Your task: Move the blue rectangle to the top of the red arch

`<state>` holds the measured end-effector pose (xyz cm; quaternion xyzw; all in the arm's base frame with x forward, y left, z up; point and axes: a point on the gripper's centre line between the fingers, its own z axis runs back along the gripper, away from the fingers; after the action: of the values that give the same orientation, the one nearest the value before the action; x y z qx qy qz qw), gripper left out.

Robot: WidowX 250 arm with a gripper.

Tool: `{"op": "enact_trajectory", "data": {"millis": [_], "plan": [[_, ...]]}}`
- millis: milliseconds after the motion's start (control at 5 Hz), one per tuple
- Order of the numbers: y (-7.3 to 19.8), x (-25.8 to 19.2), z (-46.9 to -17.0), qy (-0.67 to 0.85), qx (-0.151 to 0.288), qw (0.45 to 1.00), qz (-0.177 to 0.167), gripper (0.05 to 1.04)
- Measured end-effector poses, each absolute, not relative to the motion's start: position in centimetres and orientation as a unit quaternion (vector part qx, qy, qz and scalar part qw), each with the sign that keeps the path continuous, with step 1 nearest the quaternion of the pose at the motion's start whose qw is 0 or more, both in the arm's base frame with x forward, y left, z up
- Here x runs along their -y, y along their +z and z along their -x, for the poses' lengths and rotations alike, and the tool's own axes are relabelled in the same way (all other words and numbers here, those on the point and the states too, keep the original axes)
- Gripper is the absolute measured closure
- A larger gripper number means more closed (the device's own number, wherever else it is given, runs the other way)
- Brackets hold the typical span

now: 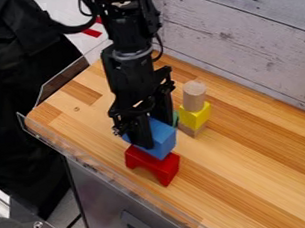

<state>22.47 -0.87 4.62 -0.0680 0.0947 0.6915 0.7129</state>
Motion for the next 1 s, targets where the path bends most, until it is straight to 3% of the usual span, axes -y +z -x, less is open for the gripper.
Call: {"op": "enact_trajectory", "data": {"millis": [1000], "plan": [[4.59,1.71,-22.26,0.682,-0.082,0.722,0.083,0.524]]}}
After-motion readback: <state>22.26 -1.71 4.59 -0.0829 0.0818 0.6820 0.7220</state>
